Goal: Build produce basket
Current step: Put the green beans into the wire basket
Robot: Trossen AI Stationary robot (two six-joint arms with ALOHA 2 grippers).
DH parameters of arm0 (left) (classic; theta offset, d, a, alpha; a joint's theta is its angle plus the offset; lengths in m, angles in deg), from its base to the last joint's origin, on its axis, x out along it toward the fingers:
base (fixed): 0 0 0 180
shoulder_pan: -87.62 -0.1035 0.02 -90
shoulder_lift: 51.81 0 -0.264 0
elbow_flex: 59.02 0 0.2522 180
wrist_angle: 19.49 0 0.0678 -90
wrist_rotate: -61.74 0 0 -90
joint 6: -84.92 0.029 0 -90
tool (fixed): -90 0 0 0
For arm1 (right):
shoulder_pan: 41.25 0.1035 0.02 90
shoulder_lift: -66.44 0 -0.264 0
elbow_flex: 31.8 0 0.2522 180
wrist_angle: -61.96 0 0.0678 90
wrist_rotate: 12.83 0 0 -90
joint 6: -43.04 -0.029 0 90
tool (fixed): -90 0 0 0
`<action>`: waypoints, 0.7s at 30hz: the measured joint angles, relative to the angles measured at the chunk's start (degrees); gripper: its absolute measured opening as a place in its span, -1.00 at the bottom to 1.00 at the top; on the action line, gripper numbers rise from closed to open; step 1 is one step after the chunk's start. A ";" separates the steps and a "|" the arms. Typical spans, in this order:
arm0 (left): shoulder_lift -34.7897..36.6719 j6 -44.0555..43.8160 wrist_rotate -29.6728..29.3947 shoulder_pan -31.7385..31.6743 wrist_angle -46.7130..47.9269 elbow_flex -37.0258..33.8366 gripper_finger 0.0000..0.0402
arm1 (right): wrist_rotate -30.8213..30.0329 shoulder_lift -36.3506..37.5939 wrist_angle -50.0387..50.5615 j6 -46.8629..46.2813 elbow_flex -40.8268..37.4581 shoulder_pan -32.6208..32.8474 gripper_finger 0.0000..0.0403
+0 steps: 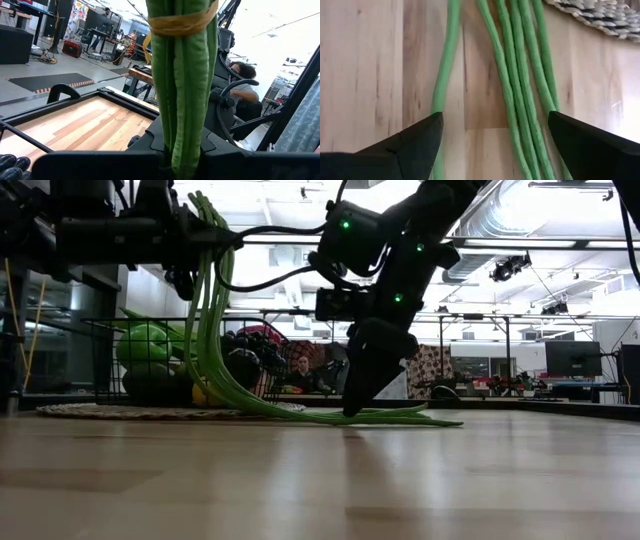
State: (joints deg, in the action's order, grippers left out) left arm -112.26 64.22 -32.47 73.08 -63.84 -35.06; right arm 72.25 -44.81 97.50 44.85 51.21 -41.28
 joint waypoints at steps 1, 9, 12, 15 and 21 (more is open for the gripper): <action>0.00 0.22 -0.18 0.02 0.00 0.00 -0.93 | 0.18 0.00 -0.04 0.02 0.00 0.00 0.73; 0.00 0.30 -0.36 -0.07 0.00 0.00 -0.93 | 4.07 0.21 0.53 -0.43 0.00 0.71 0.73; 0.00 0.30 -0.40 -0.07 0.00 0.00 -0.93 | 4.08 1.74 1.17 -0.96 0.00 1.69 0.73; 0.00 0.30 -0.52 -0.07 0.00 0.01 -0.93 | 3.09 2.82 1.11 -3.34 0.09 2.97 0.73; 0.02 0.30 -0.52 -0.07 0.00 0.02 -0.93 | -5.84 1.07 7.11 -4.34 0.00 7.46 0.73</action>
State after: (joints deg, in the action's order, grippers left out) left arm -112.24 64.52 -32.99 73.01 -63.84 -35.04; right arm 66.41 -43.73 104.61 40.51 51.21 -33.82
